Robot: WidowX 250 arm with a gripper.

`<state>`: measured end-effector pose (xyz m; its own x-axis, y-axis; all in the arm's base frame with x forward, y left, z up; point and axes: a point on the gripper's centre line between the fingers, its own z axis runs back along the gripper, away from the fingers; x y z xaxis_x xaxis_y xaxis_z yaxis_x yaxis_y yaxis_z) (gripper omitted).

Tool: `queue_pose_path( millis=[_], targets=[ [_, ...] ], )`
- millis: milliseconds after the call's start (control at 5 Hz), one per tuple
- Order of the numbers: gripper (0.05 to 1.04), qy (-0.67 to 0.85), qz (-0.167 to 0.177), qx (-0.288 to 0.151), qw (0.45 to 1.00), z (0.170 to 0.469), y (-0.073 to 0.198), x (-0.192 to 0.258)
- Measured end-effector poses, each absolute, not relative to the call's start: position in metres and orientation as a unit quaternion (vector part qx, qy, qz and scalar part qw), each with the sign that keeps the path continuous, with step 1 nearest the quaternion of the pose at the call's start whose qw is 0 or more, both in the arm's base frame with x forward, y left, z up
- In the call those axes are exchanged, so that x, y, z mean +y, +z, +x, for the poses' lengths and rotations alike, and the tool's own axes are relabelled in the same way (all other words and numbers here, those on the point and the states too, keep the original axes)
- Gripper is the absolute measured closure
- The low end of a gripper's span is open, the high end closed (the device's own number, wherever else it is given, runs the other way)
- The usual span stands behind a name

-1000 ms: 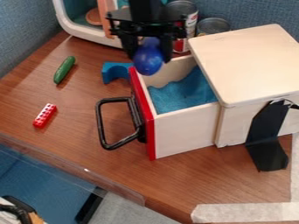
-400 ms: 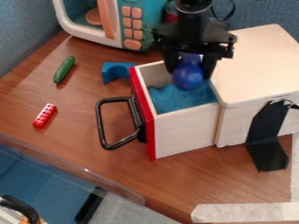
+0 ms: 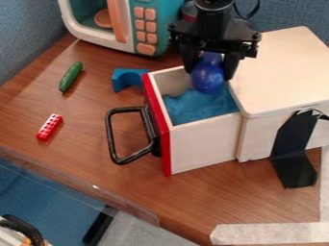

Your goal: Put the eggplant inside the drawer

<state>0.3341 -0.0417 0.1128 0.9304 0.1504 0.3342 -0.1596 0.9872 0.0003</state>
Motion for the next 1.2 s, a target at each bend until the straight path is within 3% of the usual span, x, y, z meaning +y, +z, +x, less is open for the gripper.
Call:
queue_pose_path(
  millis=[200, 400, 600, 800, 1000, 1200],
  targets=[
    [0.352, 0.092, 0.009, -0.171, 0.981, 0.329, 0.111, -0.034],
    [0.351, 0.094, 0.021, -0.136, 0.986, 0.313, 0.089, -0.023],
    [0.352, 0.085, 0.018, -0.144, 0.986, 0.307, 0.094, -0.022],
    [0.285, 0.084, 0.005, -0.156, 0.984, 0.302, 0.1, -0.019],
    [0.079, 0.098, 0.004, -0.166, 0.981, 0.296, 0.112, -0.013],
    [0.079, 0.101, -0.004, -0.18, 0.978, 0.284, 0.131, 0.0]
  ],
)
